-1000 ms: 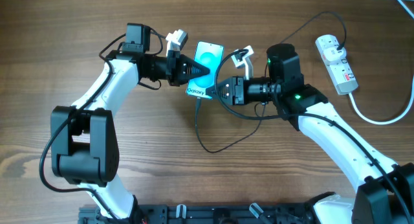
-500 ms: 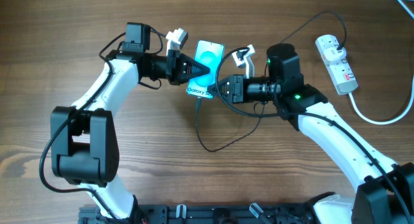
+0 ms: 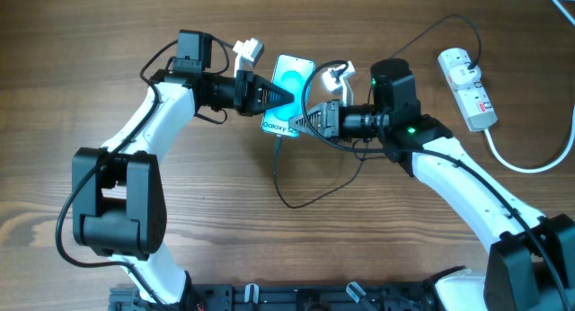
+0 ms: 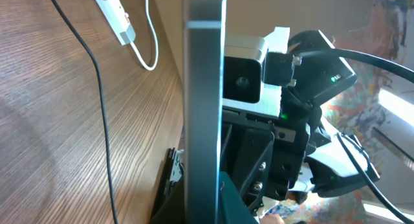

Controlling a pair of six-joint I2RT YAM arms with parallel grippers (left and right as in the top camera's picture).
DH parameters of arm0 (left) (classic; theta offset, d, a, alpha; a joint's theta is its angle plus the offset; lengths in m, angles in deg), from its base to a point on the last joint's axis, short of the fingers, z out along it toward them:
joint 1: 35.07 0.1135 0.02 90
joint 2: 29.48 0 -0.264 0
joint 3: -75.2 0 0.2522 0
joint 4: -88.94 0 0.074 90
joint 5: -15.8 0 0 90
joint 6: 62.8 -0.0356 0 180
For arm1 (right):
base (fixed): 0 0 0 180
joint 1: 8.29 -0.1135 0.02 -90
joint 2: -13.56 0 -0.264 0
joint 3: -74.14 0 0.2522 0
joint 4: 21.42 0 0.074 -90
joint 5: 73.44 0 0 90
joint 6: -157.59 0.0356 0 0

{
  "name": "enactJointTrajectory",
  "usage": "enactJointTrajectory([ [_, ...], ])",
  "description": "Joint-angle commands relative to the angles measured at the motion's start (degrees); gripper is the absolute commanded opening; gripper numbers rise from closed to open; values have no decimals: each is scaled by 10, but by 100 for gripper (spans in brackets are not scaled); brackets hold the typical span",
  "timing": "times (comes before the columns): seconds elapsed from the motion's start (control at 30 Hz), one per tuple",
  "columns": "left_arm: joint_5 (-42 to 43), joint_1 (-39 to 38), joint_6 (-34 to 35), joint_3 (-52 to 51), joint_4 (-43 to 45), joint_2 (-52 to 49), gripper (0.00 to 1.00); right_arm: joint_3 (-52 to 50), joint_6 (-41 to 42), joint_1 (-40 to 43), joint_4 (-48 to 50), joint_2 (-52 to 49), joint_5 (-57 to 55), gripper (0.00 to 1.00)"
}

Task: Plug charger to phone and switch on socket
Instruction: 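Open the left gripper to release the phone and withdraw it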

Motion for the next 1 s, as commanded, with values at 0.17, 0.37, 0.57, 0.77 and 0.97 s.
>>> enactJointTrajectory([
  [0.17, -96, -9, 22, 11, -5, 17, 34, 1, -26, -10, 5, -12, -21, 4],
  [0.37, -142, -4, 24, 11, -4, 17, 67, 1, -27, -10, 5, -12, -41, 4],
  [0.57, -212, 34, 61, 11, -5, 17, 85, 1, -42, -10, -34, -12, -112, 4],
  [0.77, -321, 71, 73, 11, -35, 17, 100, 1, -71, -10, -75, -18, -157, 4],
  [0.97, -517, 74, 73, 10, -96, 17, 100, 1, -69, -10, -88, -77, -197, 4],
])
